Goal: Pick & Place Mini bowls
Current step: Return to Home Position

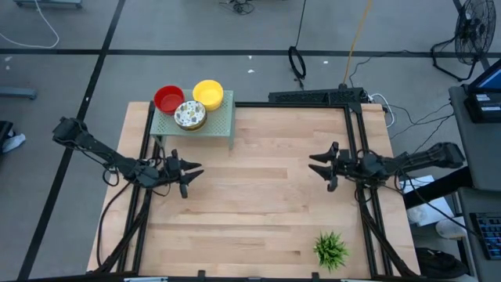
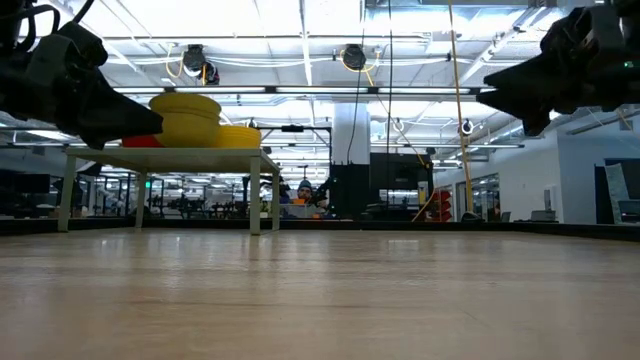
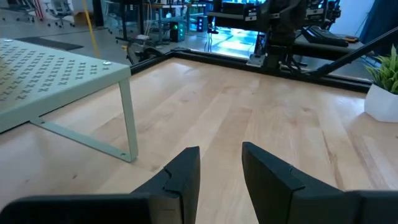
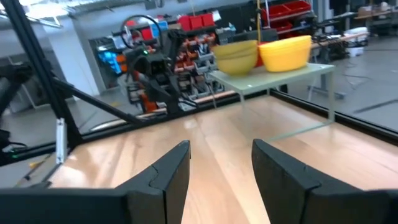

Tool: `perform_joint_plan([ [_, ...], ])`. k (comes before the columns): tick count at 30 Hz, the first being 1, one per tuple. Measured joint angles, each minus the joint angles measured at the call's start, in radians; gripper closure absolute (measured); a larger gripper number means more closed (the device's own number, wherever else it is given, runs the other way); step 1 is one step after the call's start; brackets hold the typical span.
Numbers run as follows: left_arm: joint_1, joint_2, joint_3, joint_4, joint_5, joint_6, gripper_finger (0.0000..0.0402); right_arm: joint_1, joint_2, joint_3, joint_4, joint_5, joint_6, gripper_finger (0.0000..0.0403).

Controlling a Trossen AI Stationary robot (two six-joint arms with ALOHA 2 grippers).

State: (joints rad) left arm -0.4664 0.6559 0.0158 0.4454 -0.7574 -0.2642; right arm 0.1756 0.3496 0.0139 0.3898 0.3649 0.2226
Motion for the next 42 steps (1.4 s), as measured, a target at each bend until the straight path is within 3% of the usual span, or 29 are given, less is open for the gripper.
perform_joint_plan([
  [14,0.026,-0.011,0.0,-0.001,0.002,-0.001,0.0279,-0.099,-0.028,0.0,-0.107,0.0,0.0,0.0242],
  [31,0.173,-0.279,0.0,-0.003,0.0,-0.002,0.0279,-0.242,-0.173,0.0,-0.113,0.0,0.0,0.0242],
  [42,0.188,-0.313,0.0,-0.003,0.0,-0.002,0.0279,-0.282,-0.209,0.0,-0.113,0.0,0.0,0.0241],
])
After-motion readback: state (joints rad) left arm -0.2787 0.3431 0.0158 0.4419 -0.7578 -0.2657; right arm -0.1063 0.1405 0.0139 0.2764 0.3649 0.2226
